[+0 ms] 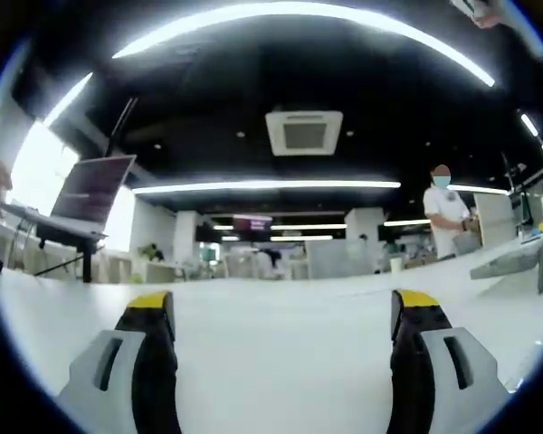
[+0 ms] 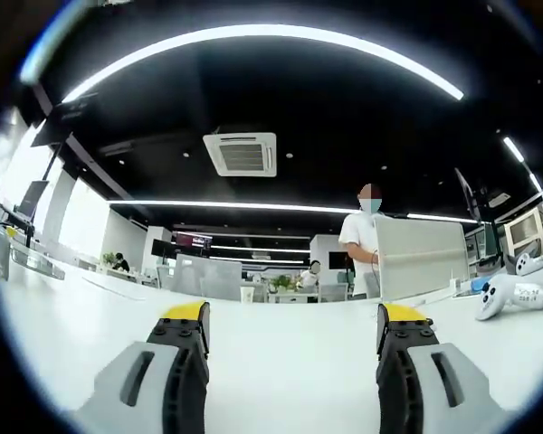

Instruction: Insert the divider into the dual guide fixture by aligning both edges with the guide slots and pushing it downward to the bottom, including one-sided entry, uneven engagement, binding, and posture correction.

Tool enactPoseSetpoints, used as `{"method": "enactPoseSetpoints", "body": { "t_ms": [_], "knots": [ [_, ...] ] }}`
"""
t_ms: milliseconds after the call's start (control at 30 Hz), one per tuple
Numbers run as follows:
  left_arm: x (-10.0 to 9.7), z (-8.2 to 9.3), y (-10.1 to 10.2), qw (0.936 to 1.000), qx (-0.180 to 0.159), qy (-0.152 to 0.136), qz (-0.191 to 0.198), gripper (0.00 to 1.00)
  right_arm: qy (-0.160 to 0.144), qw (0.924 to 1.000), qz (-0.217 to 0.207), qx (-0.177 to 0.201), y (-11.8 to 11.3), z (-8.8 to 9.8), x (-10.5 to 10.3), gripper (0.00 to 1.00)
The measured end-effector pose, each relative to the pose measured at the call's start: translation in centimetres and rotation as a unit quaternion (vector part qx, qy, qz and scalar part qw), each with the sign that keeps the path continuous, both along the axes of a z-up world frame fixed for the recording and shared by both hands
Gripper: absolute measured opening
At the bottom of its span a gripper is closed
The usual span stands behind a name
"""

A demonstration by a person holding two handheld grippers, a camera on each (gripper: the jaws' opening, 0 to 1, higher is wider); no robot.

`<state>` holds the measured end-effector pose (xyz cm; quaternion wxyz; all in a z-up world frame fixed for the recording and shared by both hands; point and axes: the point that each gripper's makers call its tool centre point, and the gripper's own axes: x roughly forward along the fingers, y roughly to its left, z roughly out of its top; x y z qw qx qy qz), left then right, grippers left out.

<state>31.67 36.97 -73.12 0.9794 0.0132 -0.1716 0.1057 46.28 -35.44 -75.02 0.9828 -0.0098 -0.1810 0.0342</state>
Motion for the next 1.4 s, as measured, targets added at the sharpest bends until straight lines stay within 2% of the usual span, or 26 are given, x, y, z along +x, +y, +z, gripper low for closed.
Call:
{"method": "enactPoseSetpoints", "body": {
  "t_ms": [500,633,900,1400],
  "knots": [
    [0.9,-0.1,0.3,1.0000,-0.001,0.000,0.000,0.99,-0.002,1.0000,0.000,0.000,0.6,-0.2,0.1,0.74],
    [1.1,-1.1,0.8,1.0000,-0.001,0.000,0.000,0.99,-0.003,1.0000,0.000,0.000,0.9,-0.4,0.2,0.74],
    [0.9,-2.3,1.4,1.0000,-0.001,0.000,0.000,0.99,-0.005,1.0000,0.000,0.000,0.1,-0.8,0.0,0.74],
    [0.2,-3.0,1.6,1.0000,-0.001,-0.001,0.000,0.99,-0.009,1.0000,0.000,0.001,-0.4,-0.9,-0.3,0.74]
  ]
}}
